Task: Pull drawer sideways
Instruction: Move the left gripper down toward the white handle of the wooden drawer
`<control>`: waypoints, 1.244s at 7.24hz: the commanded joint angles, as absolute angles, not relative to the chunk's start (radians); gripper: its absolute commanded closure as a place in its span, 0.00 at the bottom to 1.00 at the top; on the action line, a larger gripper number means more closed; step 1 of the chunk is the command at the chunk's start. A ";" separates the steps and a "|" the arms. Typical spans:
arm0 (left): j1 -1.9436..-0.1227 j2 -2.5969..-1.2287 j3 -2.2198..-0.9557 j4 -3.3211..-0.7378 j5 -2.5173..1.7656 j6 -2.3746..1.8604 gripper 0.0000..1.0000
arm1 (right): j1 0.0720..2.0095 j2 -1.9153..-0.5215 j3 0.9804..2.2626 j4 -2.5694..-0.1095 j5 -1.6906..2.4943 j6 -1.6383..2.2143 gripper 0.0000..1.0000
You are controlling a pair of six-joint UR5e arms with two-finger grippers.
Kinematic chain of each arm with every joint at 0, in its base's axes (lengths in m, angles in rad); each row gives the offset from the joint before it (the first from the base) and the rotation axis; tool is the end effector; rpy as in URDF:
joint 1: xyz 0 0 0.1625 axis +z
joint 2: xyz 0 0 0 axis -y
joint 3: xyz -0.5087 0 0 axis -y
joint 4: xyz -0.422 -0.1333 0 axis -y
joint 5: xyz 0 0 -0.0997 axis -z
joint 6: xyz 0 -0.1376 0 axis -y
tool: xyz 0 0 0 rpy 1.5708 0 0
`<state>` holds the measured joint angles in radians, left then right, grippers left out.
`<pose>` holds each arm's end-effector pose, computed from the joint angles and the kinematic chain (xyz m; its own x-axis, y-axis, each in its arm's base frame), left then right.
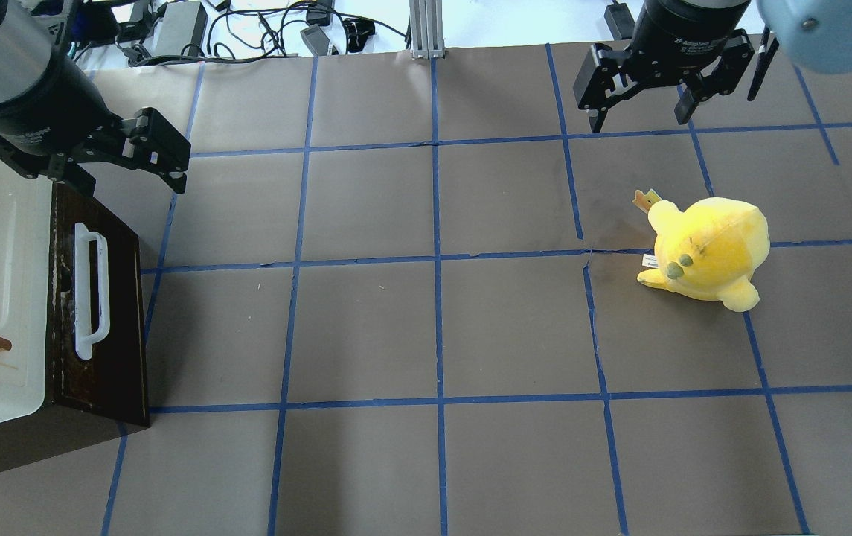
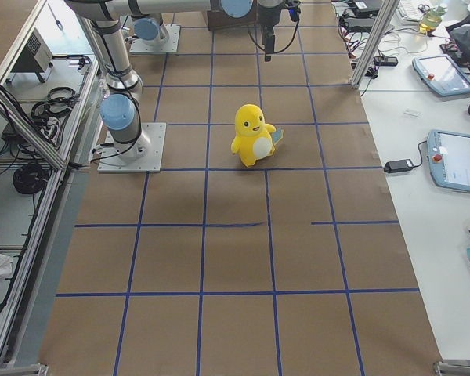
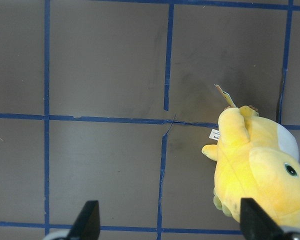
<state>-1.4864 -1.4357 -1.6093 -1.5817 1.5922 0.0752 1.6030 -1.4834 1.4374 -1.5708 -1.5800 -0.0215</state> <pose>-0.0909 -0.4720 0.5787 -0.9996 -0.0113 -0.0277 -0.0089 0.9964 -0.0837 0.1504 -0.5673 0.5558 -0.9985 -0.0532 0.0102 -0.0536 0.9975 -0.0458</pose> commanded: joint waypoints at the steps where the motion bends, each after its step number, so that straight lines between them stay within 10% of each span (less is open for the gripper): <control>1: -1.486 -1.437 -1.609 -1.582 1.592 0.075 0.00 | 1.603 -1.483 1.437 -1.571 -1.580 -0.021 0.00; 9: -1.664 -1.583 -1.624 -1.464 1.814 -0.152 0.00 | 1.603 -1.483 1.437 -1.571 -1.580 -0.021 0.00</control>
<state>-1.6041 -1.5296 -1.6126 -1.5018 1.7399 -0.0385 1.6030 -1.4834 1.4374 -1.5708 -1.5800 -0.0221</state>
